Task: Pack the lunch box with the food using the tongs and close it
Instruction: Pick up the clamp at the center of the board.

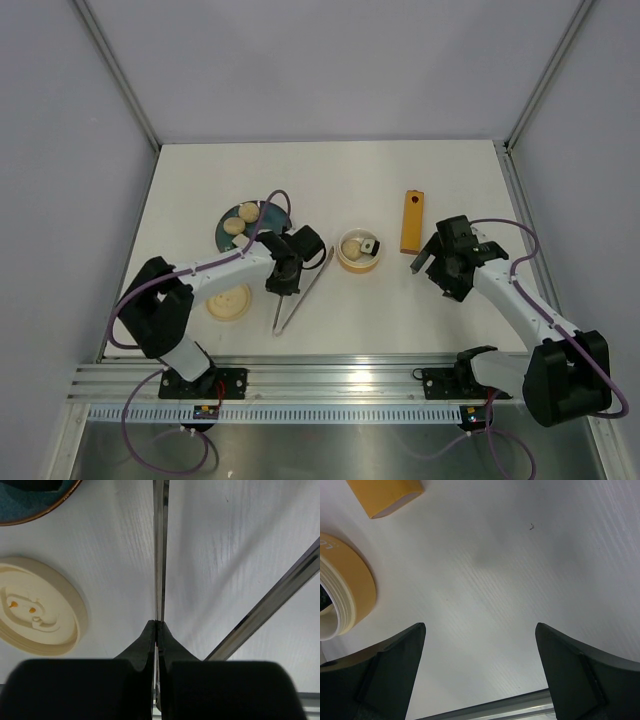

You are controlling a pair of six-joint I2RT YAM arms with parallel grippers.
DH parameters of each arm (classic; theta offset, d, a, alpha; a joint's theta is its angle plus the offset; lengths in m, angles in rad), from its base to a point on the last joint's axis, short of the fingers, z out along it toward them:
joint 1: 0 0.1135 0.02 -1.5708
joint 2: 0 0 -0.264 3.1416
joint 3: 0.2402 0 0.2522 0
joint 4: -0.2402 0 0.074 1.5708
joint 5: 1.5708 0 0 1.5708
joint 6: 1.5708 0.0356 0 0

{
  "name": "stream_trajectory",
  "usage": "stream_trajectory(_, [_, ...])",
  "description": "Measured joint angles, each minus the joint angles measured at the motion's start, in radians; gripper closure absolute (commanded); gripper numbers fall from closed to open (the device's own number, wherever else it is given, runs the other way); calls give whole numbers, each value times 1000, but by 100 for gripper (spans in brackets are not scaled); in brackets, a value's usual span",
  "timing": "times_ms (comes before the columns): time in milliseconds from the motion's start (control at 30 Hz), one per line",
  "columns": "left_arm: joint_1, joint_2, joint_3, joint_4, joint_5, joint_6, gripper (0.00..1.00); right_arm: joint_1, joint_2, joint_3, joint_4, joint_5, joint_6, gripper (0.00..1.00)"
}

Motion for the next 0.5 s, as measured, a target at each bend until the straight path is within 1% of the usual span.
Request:
stream_trajectory(167, [4, 41, 14, 15, -14, 0, 99, 0, -12, 0, 0, -1, 0, 1])
stream_trajectory(233, [6, 54, 29, 21, -19, 5, 87, 0, -19, -2, 0, -1, 0, 0])
stream_trajectory(267, [6, 59, 35, 26, -20, 11, 83, 0, -22, -3, 0, -1, 0, 0])
stream_trajectory(300, [6, 62, 38, 34, -20, 17, 76, 0, -23, -4, 0, -1, 0, 1])
stream_trajectory(367, [7, 69, 44, 42, -19, 27, 66, 0, -25, -6, 0, -5, 1, 1])
stream_trajectory(400, [7, 71, 45, 45, -19, 28, 64, 0, -25, -7, 0, -7, 2, 1])
stream_trajectory(433, [7, 75, 46, 48, -19, 32, 57, 0, -25, -8, 0, -8, 3, 0])
stream_trajectory(500, [7, 80, 46, 48, -18, 42, 49, 0, -25, -8, 0, -10, 3, 1])
